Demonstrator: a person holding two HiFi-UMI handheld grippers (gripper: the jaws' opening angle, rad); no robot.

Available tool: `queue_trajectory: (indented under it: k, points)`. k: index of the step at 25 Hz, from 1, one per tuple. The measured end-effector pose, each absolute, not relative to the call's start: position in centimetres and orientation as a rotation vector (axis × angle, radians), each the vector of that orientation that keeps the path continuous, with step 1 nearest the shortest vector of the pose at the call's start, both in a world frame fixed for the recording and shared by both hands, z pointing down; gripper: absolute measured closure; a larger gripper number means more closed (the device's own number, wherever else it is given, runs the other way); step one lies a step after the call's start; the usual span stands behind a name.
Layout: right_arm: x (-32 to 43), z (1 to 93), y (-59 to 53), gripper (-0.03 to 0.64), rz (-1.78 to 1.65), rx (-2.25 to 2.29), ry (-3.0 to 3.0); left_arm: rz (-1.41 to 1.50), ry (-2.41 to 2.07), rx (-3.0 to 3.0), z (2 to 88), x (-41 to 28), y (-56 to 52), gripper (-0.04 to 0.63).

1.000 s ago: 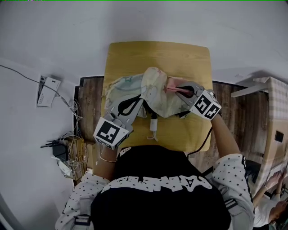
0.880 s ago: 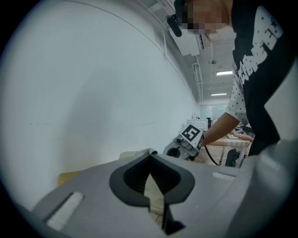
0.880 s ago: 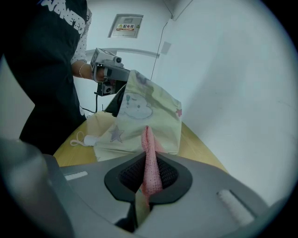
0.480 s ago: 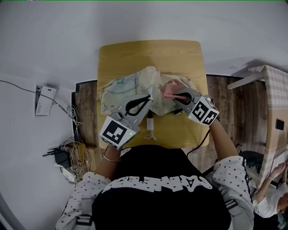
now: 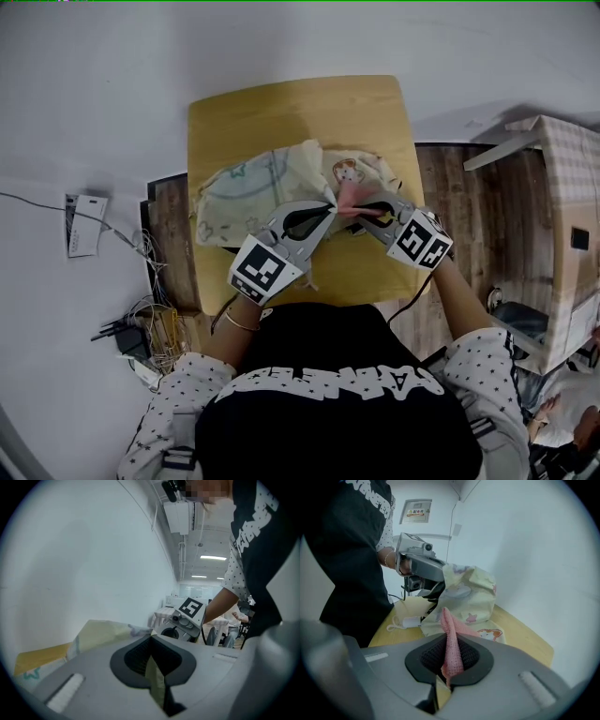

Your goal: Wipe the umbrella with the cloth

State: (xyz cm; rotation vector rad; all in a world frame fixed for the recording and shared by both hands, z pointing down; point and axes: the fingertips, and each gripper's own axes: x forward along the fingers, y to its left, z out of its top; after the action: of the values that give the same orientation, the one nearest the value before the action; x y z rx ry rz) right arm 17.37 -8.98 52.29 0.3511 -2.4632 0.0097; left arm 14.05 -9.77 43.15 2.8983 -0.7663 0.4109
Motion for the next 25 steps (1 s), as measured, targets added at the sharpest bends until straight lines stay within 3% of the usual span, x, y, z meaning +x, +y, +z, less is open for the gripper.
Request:
queue_trajectory:
  k: [18, 25]
  points:
    - [21.0, 43.9, -13.3, 0.586, 0.153, 0.814, -2.682, 0.641, -0.625, 2.797, 50.7, 18.3, -9.8, 0.594]
    - [19.8, 41.3, -14.5, 0.586, 0.178, 0.873, -2.773, 0.53, -0.6, 2.824, 50.4, 18.5, -9.6, 0.583]
